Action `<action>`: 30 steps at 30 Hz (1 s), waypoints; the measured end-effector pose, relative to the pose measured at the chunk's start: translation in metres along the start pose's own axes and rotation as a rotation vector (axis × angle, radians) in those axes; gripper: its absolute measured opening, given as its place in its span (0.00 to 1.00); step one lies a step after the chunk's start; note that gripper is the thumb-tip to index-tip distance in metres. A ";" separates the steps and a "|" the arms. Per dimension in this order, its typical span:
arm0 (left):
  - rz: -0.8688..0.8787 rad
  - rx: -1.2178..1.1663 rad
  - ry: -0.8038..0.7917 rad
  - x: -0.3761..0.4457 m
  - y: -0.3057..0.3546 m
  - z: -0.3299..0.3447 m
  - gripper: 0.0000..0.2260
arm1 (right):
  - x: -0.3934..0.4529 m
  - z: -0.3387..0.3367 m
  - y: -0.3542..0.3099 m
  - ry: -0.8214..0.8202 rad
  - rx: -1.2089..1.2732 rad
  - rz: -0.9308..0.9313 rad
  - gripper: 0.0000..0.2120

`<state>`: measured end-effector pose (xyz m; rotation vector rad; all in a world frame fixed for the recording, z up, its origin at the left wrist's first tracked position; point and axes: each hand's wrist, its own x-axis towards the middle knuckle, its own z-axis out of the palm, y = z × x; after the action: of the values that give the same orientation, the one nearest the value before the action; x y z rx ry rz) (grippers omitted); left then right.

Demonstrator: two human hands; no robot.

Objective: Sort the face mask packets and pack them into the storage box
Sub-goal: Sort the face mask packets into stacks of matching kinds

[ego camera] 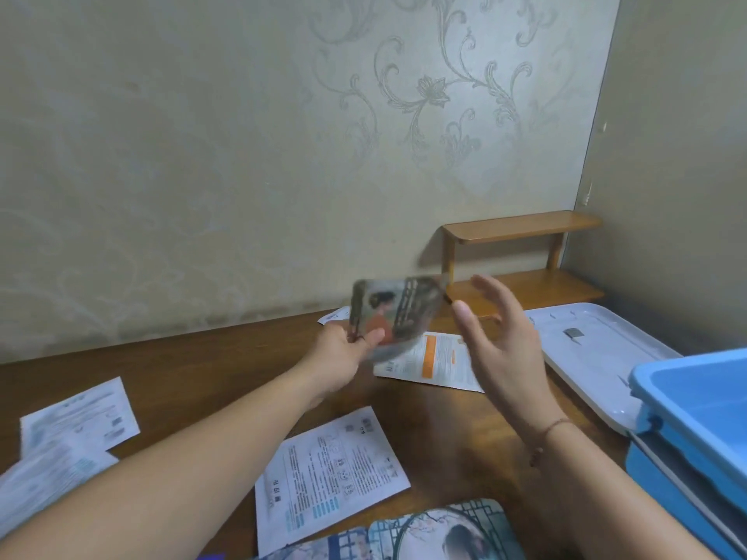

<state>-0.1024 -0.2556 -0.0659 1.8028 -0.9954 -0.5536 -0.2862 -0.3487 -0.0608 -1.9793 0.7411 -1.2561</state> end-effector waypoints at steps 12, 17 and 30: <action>-0.209 -0.542 -0.140 -0.040 0.013 -0.048 0.14 | -0.012 0.022 -0.032 -0.493 0.518 0.543 0.11; -0.228 -0.519 0.074 -0.064 0.012 -0.126 0.09 | -0.038 0.060 -0.089 -0.634 0.547 0.426 0.20; -0.370 -0.556 0.431 -0.304 -0.073 -0.340 0.08 | -0.149 0.245 -0.291 -1.175 0.668 0.270 0.07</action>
<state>0.0032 0.1900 -0.0038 1.5042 -0.1799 -0.5632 -0.0850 -0.0001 0.0096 -1.5727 -0.0361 -0.0140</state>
